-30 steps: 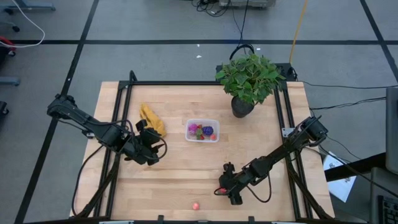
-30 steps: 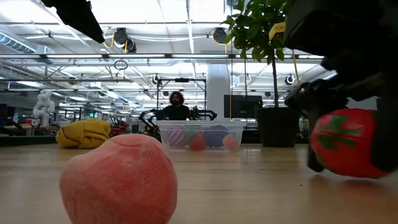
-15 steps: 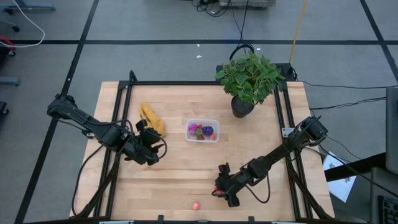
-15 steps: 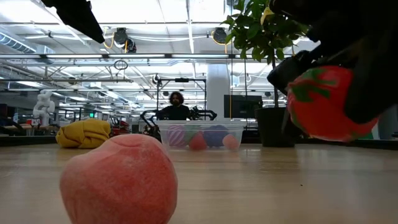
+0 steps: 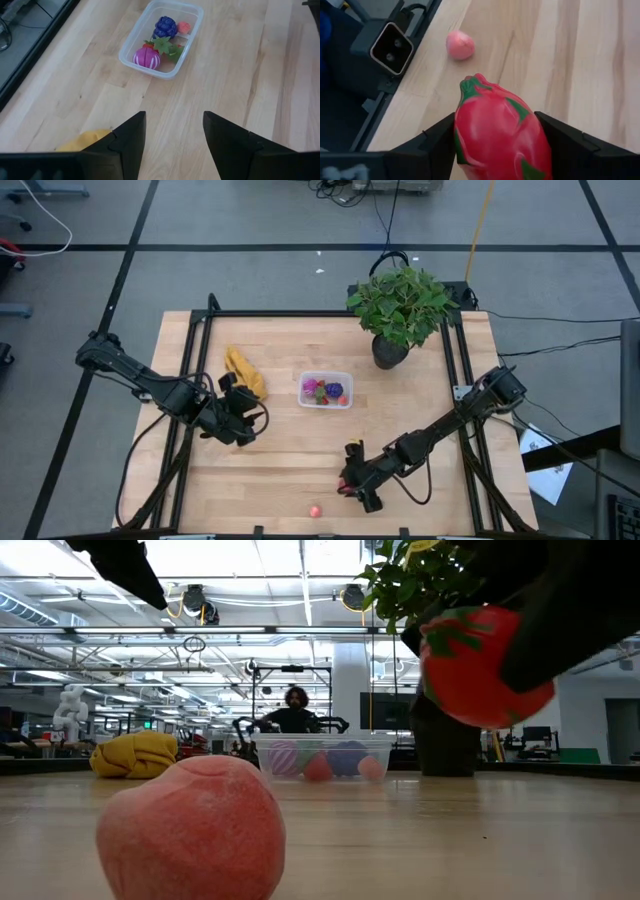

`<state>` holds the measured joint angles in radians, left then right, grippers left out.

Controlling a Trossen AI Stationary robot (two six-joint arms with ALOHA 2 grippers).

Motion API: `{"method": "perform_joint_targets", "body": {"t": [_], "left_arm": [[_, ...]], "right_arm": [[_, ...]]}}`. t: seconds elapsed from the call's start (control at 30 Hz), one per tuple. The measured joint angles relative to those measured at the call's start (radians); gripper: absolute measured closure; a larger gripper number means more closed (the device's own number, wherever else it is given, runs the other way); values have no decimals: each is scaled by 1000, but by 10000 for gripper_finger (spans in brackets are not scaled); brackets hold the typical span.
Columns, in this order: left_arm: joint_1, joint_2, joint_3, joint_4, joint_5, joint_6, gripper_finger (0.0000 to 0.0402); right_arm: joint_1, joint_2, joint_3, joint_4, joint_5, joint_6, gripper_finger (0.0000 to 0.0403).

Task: Pick and placing Produce into tupperware
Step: Put the pink dragon fruit into the transparent bin

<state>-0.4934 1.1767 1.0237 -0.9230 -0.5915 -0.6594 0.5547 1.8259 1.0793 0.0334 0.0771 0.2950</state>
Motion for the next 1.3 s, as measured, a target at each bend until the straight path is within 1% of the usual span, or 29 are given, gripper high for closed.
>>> {"method": "perform_joint_targets", "body": {"t": [0.17,0.37,0.6,0.83,1.07,1.17,1.3], "left_arm": [[0,0,0,0,24,0,199],[0,0,0,0,24,3,199],[0,0,0,0,25,11,199],[0,0,0,0,25,11,199],[0,0,0,0,25,11,199],[0,0,0,0,25,11,199],[0,0,0,0,25,12,199]], "right_arm": [[-22,0,11,1,1,-51,166],[-52,-11,11,4,1,-86,166],[-68,-70,11,8,13,-154,165],[-71,-150,11,7,128,-268,165],[-80,-222,11,17,290,-421,165],[-97,-240,11,64,348,-463,165],[-127,-249,11,148,369,-527,165]]}}
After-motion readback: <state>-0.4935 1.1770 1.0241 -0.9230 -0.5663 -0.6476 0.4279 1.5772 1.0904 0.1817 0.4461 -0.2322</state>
